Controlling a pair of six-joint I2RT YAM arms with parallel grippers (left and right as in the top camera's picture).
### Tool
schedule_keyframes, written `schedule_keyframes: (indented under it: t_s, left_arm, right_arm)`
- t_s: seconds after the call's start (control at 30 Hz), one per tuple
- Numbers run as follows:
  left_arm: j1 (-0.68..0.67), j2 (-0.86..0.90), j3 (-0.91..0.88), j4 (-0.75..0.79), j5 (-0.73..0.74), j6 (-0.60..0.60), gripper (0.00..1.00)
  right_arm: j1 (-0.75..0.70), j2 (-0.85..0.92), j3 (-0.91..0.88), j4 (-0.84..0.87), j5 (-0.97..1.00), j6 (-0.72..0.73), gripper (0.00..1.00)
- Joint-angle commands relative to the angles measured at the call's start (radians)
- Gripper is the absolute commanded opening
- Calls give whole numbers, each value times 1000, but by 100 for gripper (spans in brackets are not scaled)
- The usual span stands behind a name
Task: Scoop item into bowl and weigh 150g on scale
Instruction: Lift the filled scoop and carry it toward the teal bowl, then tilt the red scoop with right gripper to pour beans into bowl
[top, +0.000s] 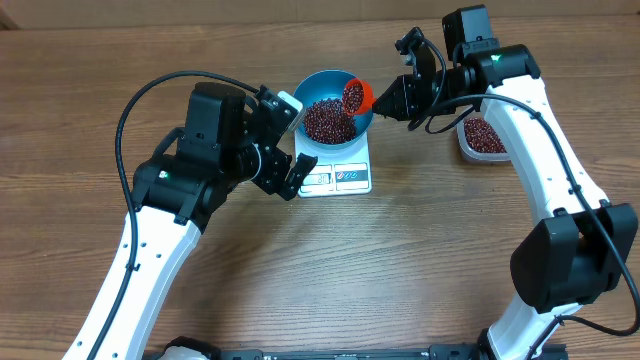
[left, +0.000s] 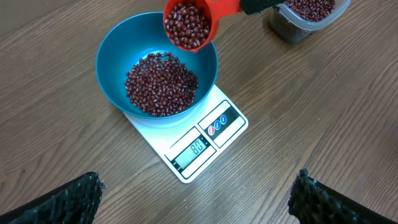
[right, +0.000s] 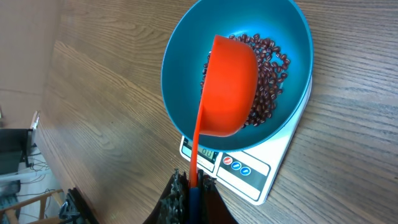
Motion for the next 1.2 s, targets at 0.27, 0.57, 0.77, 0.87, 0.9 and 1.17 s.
schedule_keyframes:
  t_s: [0.27, 0.57, 0.77, 0.87, 0.9, 1.17]
  left_arm:
    - [0, -11, 13, 0, 14, 22, 100]
    - [0, -11, 13, 0, 14, 22, 100]
    - [0, -11, 13, 0, 14, 22, 100]
    - [0, -11, 13, 0, 14, 22, 100]
    - [0, -11, 13, 0, 14, 22, 99]
    - [0, -11, 13, 0, 14, 22, 100]
  right_arm:
    - [23, -44, 35, 1, -34, -93, 4]
    - [45, -44, 35, 27, -2, -69, 3]
    - [56, -44, 35, 24, 44, -50, 4]
    - [56, -44, 35, 26, 43, -49, 4]
    - [56, -44, 35, 26, 43, -50, 4]
    - [57, -44, 35, 24, 43, -49, 4]
